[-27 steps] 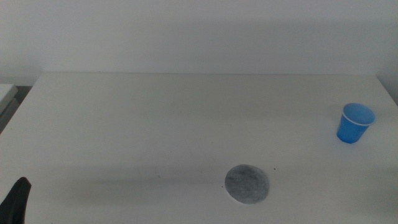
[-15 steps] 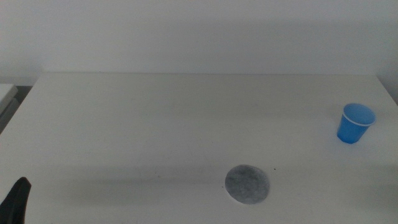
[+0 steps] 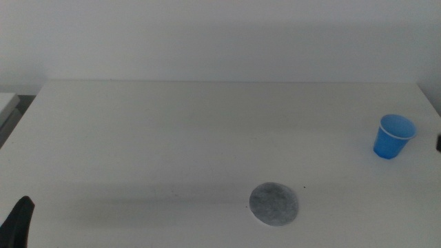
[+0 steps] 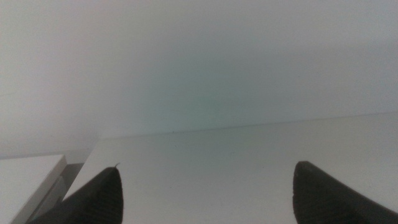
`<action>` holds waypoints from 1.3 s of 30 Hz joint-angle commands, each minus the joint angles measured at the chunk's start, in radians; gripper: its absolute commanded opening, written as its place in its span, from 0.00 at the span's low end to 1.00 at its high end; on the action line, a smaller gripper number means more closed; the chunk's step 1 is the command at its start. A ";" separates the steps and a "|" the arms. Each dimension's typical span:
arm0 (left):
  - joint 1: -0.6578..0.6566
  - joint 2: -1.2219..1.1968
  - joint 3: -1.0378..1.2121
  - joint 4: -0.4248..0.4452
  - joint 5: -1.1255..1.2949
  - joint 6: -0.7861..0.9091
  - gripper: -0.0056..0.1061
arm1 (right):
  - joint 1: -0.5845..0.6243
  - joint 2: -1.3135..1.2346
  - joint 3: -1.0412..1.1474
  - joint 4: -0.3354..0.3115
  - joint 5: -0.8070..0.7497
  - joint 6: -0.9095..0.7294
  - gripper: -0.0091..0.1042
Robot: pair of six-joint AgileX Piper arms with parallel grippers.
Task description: Place an empty cup on a cup mat.
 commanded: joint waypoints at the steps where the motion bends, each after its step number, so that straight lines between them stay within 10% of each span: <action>1: -0.001 -0.004 0.000 -0.007 -0.005 -0.003 0.89 | -0.001 0.105 -0.117 0.001 0.085 -0.002 0.90; 39: -0.001 -0.004 0.000 -0.007 -0.005 -0.003 0.89 | -0.159 1.025 -0.732 0.049 0.237 0.103 0.88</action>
